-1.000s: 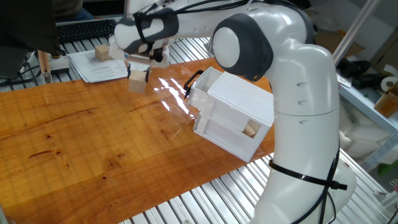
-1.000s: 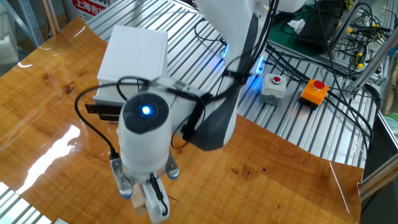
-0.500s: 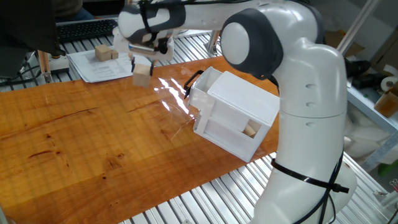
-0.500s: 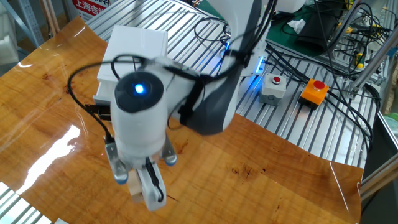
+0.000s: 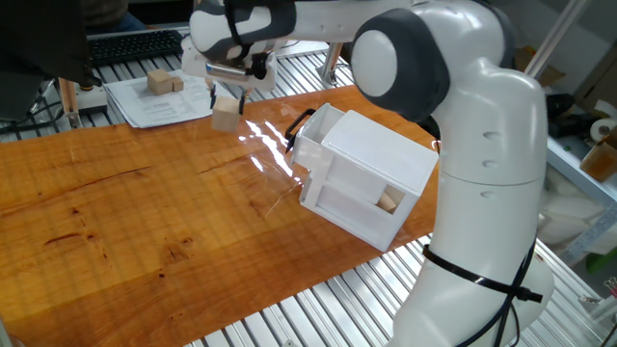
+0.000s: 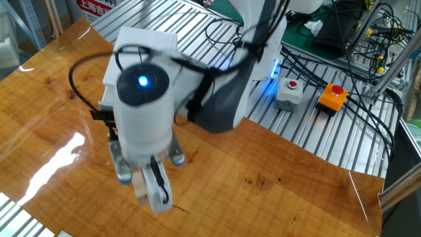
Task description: Put things in the drawer
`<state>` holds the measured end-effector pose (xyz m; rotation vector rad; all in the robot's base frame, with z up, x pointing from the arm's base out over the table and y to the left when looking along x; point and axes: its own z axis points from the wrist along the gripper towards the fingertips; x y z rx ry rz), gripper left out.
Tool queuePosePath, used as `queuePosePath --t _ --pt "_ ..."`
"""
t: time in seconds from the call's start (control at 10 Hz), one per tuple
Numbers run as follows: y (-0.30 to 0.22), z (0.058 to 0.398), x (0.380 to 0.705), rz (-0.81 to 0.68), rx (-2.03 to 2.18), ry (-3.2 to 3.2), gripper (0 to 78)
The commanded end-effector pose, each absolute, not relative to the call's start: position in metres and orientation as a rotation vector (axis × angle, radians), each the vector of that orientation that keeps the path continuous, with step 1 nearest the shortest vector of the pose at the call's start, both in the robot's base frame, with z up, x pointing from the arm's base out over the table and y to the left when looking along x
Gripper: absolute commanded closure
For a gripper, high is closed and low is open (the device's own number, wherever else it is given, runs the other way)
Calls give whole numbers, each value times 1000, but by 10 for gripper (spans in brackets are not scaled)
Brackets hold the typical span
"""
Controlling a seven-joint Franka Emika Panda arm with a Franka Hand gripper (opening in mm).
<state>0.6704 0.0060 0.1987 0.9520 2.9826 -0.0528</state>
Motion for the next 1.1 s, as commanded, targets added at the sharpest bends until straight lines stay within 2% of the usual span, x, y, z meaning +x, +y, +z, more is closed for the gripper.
queuePosePath --t 0.1,1.1 --pt "-20 238 653 -62 1024 2956 762" --pt "-44 248 641 -48 1086 2917 762"
